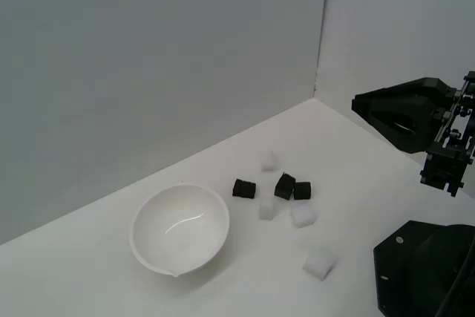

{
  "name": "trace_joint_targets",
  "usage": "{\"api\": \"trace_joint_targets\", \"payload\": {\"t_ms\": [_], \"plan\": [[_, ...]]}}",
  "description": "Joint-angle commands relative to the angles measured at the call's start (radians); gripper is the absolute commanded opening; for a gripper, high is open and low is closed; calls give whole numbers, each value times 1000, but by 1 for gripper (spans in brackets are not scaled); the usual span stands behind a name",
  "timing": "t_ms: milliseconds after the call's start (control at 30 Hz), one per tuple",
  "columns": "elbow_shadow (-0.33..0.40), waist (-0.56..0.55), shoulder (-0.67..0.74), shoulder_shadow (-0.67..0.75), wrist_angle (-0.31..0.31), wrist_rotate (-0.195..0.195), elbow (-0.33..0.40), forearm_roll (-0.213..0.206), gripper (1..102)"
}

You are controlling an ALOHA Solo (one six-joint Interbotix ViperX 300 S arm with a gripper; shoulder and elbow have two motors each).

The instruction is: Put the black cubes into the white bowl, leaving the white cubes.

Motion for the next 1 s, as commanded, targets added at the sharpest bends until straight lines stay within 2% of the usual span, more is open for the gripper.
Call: {"api": "trace_joint_targets", "payload": {"t_ms": [0, 100, 500, 633, 767, 833, 967], "plan": [[-67, -11, -69, -71, 15, 14, -64, -3, 2], [-112, -11, -153, -152, 34, 14, -109, -3, 2], [-227, -11, -463, -463, 179, 20, -224, -3, 3], [-239, -11, -554, -557, 229, 29, -236, -3, 7], [-241, -11, -634, -635, 250, 34, -236, -3, 10], [-242, -9, -669, -672, 255, 37, -239, -2, 13], [-242, 17, -735, -736, 258, 41, -239, 6, 30]]}}
